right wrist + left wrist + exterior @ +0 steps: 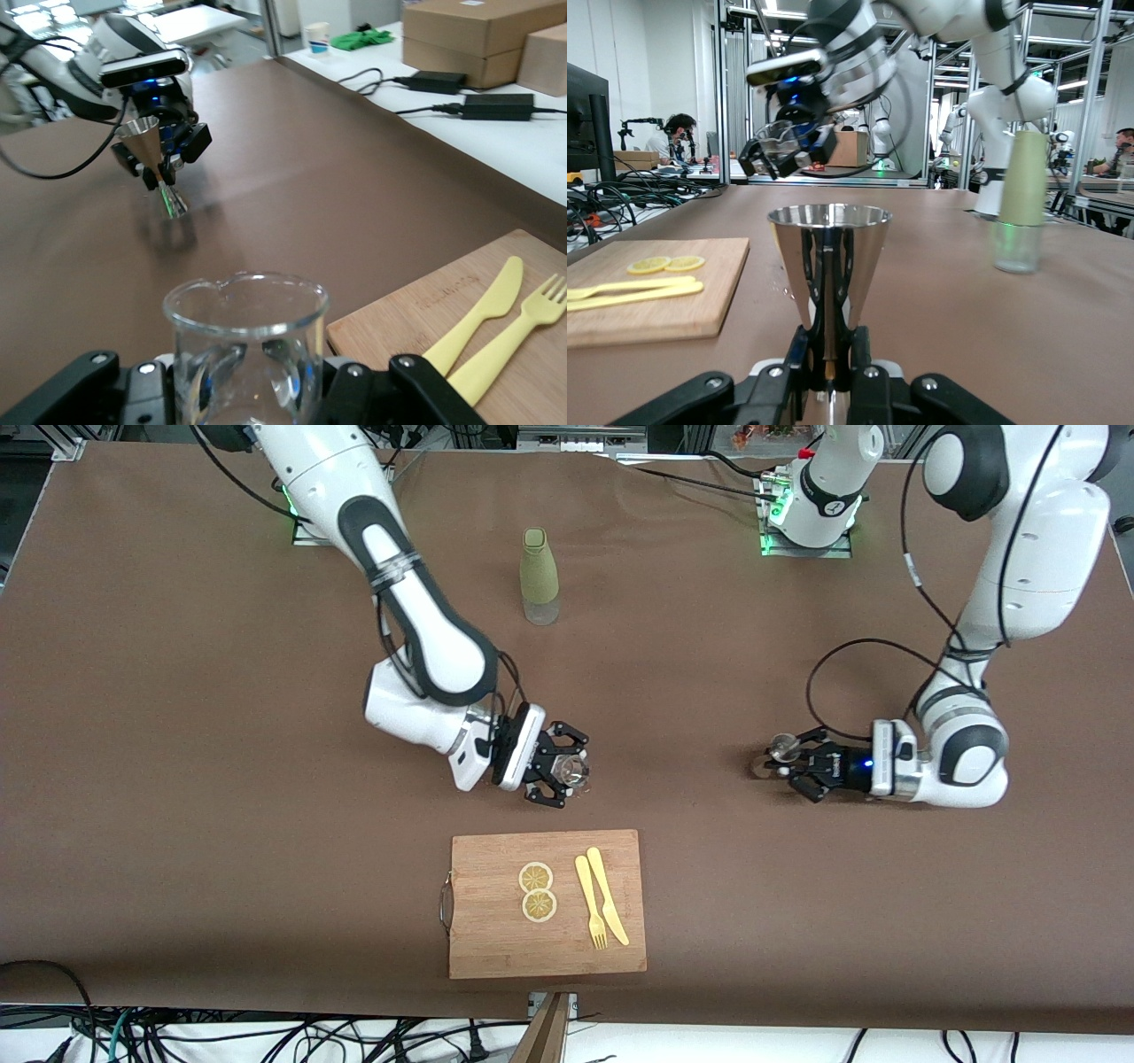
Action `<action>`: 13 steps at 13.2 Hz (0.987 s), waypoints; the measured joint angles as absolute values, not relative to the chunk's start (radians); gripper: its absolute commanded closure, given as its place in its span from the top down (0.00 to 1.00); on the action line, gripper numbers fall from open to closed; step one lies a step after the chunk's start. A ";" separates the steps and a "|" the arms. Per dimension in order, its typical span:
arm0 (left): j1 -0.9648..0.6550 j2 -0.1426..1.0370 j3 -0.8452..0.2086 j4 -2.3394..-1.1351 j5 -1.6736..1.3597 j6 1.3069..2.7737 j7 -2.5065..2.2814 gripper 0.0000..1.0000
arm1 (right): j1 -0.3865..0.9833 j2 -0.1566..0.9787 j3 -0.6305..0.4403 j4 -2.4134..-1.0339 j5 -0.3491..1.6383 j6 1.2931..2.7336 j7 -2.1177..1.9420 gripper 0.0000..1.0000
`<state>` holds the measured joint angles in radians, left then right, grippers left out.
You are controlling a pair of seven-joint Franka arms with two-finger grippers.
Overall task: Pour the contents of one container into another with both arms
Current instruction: 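Bring the jigger with the left gripper over the glass rim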
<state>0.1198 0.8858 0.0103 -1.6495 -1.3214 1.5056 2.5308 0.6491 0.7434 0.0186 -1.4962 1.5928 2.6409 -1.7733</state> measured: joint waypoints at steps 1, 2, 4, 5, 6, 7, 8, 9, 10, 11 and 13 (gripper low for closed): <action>0.079 0.888 0.010 -1.650 -1.365 1.530 2.525 0.00 | 0.682 0.740 0.019 -1.494 1.593 2.704 -1.745 0.01; 0.042 0.890 0.008 -1.651 -1.401 1.554 2.521 0.00 | 0.713 0.739 0.018 -1.490 1.593 2.760 -1.722 0.01; -0.025 0.896 -0.002 -1.651 -1.459 1.605 2.514 0.00 | 0.765 0.738 0.018 -1.488 1.593 2.855 -1.698 0.01; -0.055 0.899 -0.005 -1.651 -1.483 1.628 2.510 0.00 | 0.787 0.738 0.018 -1.488 1.593 2.895 -1.696 0.01; -0.084 0.903 -0.005 -1.651 -1.505 1.648 2.505 0.00 | 0.804 0.738 0.018 -1.488 1.592 2.929 -1.695 0.01; -0.107 0.907 -0.006 -1.651 -1.525 1.661 2.500 0.00 | 0.816 0.738 0.017 -1.488 1.589 2.952 -1.695 0.01; -0.127 0.913 -0.006 -1.651 -1.538 1.673 2.496 0.00 | 0.820 0.738 0.017 -1.488 1.579 2.964 -1.695 0.01; -0.141 0.916 -0.007 -1.651 -1.546 1.690 2.492 0.00 | 0.821 0.738 0.013 -1.488 1.560 2.966 -1.695 0.01; -0.150 0.918 -0.014 -1.651 -1.549 1.707 2.486 0.00 | 0.820 0.738 0.008 -1.488 1.538 2.966 -1.695 0.01; -0.156 0.919 -0.023 -1.651 -1.553 1.723 2.482 0.00 | 0.819 0.738 0.002 -1.488 1.516 2.966 -1.695 0.01; -0.173 0.921 -0.031 -1.650 -1.558 1.749 2.470 0.00 | 0.813 0.738 -0.003 -1.488 1.468 2.966 -1.693 0.01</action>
<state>-0.1729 0.9212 -0.0308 -1.6505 -1.5581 1.7489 2.4701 0.8132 0.7384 -0.0030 -1.4881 1.4680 2.9658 -1.6931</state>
